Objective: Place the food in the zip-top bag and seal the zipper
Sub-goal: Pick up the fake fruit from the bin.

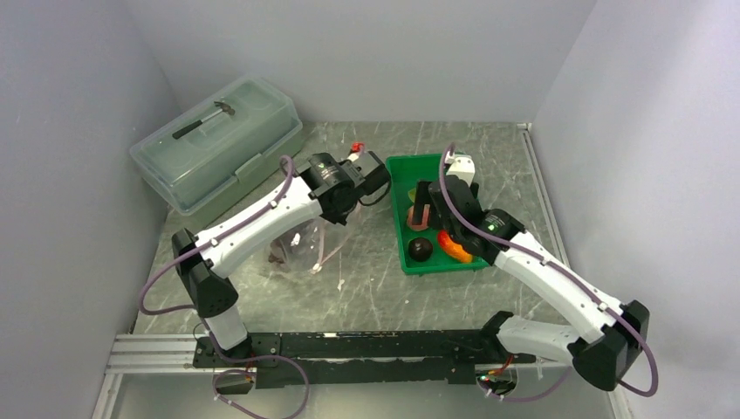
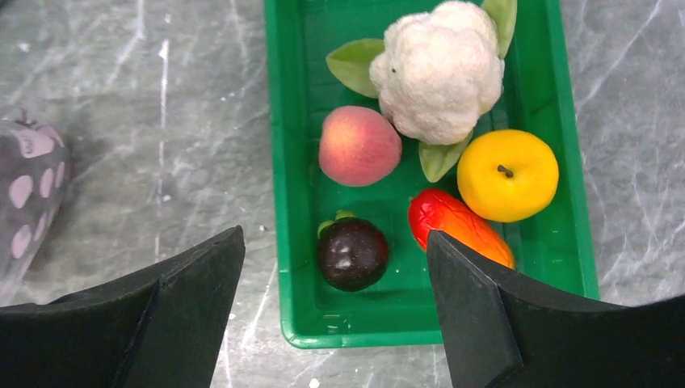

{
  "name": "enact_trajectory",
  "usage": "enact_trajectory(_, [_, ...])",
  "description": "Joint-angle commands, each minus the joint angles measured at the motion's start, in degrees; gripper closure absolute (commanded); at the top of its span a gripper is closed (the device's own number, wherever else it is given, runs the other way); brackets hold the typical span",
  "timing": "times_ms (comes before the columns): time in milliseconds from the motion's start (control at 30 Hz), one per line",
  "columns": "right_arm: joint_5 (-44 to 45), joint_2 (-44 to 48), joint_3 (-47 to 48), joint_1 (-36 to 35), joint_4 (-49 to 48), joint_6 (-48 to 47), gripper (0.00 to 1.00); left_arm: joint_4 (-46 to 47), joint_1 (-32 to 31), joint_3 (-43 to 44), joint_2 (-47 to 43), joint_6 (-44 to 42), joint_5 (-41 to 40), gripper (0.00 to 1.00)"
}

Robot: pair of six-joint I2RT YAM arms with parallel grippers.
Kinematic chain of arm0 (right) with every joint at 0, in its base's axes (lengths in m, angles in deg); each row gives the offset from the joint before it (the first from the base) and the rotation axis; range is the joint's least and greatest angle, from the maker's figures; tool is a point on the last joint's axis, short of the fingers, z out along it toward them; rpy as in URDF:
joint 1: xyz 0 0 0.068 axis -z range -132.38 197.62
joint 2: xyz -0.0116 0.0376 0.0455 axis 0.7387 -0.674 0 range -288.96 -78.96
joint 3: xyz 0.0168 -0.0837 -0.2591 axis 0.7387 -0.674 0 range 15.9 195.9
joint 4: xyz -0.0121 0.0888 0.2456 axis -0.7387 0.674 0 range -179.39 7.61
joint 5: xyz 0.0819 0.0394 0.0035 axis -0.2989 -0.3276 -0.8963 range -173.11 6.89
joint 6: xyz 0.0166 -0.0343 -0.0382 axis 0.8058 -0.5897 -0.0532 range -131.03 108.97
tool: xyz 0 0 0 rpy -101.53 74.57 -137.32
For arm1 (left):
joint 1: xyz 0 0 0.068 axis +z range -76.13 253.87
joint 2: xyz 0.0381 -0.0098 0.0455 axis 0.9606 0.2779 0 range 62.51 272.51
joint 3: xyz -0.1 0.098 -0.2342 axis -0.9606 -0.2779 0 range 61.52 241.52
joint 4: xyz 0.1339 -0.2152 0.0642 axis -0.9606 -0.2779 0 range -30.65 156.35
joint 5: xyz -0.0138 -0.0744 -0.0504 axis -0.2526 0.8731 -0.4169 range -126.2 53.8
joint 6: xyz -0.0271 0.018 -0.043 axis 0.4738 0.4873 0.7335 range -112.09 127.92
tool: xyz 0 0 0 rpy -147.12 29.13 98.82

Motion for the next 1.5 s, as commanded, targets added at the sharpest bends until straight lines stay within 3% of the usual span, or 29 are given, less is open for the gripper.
enact_trajectory(0, [-4.56, -2.58, -1.13, 2.73, -0.38, -0.50, 0.12, -1.32, -2.86, 3.18, 1.84, 2.43, -0.46, 1.00])
enact_trajectory(533, [-13.70, -13.91, -4.42, 9.60, -9.60, 2.94, 0.09, -4.62, -3.46, 2.34, 1.20, 3.94, -6.53, 1.00])
enact_trajectory(1167, [-8.36, -24.37, 1.77, 13.66, -11.08, 6.41, 0.08, -3.09, -3.54, -1.41, -4.20, 3.59, -6.49, 1.00])
enact_trajectory(1467, [-14.34, -27.59, 1.10, 14.34, -13.71, 6.72, 0.08, -2.26, -3.54, -2.14, -4.27, 2.76, -6.89, 1.00])
